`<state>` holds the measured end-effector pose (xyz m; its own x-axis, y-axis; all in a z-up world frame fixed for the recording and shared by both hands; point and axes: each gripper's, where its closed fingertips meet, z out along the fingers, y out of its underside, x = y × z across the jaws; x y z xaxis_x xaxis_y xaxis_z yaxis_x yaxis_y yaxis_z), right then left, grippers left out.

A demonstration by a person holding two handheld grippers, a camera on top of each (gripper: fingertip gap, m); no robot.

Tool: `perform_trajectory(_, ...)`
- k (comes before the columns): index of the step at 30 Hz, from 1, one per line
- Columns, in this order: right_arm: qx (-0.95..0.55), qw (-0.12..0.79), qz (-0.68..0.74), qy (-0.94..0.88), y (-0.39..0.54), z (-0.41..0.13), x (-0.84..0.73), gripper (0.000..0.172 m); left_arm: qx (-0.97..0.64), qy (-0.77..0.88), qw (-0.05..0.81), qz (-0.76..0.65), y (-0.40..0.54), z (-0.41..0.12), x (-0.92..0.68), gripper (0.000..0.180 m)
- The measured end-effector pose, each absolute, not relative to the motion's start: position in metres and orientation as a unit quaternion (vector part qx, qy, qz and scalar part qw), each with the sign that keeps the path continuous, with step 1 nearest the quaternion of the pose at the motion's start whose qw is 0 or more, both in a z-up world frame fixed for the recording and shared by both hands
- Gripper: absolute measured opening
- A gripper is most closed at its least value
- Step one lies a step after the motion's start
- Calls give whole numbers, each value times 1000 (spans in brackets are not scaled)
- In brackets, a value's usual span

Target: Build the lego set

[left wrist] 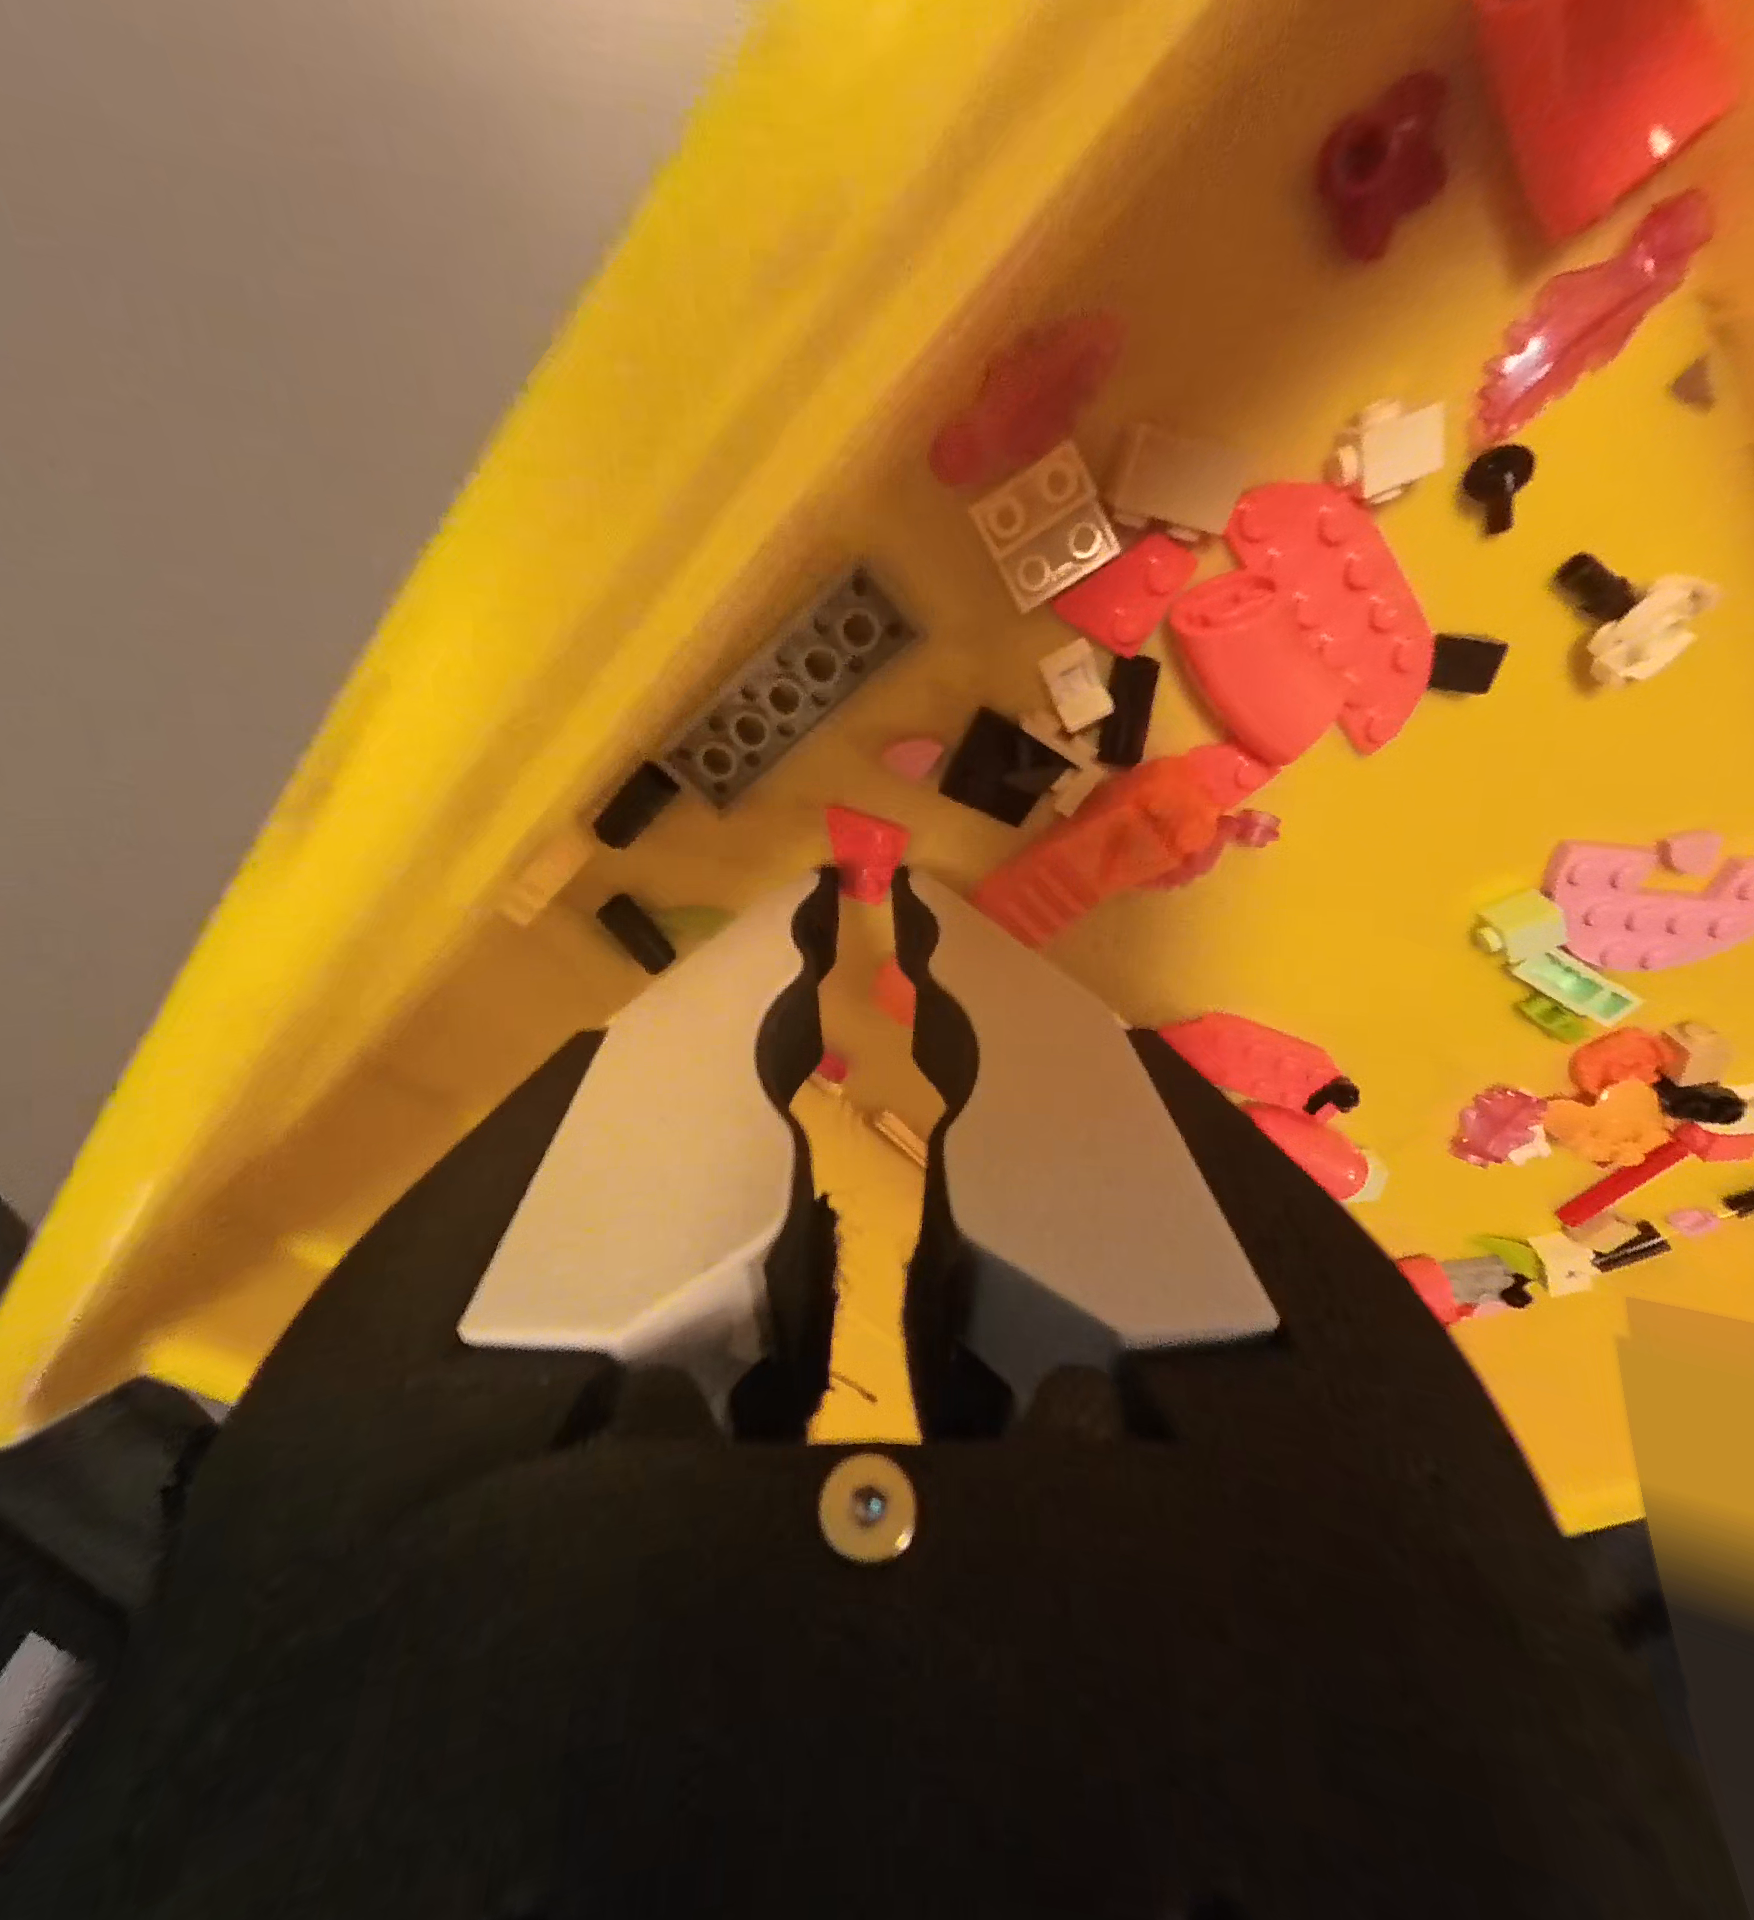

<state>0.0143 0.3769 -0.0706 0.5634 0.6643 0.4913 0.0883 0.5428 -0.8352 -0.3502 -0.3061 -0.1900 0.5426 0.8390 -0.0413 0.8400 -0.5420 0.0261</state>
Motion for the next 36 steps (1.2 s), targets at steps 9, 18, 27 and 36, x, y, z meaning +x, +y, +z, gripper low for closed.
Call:
perform_trajectory(9,-420,772,216,-425,366,-64,15,8,891,413,-153,-108,-257,-120,-335,8)
perform_trajectory(18,-369,745,328,-449,336,-57,2,6,832,275,-467,-118,-114,-15,-168,8)
perform_trajectory(27,-326,705,397,-489,308,-59,-4,5,860,153,-484,54,47,-75,-56,8)
perform_trajectory(36,-315,699,407,-497,299,-59,-4,5,893,52,-447,-25,118,-105,-36,8)
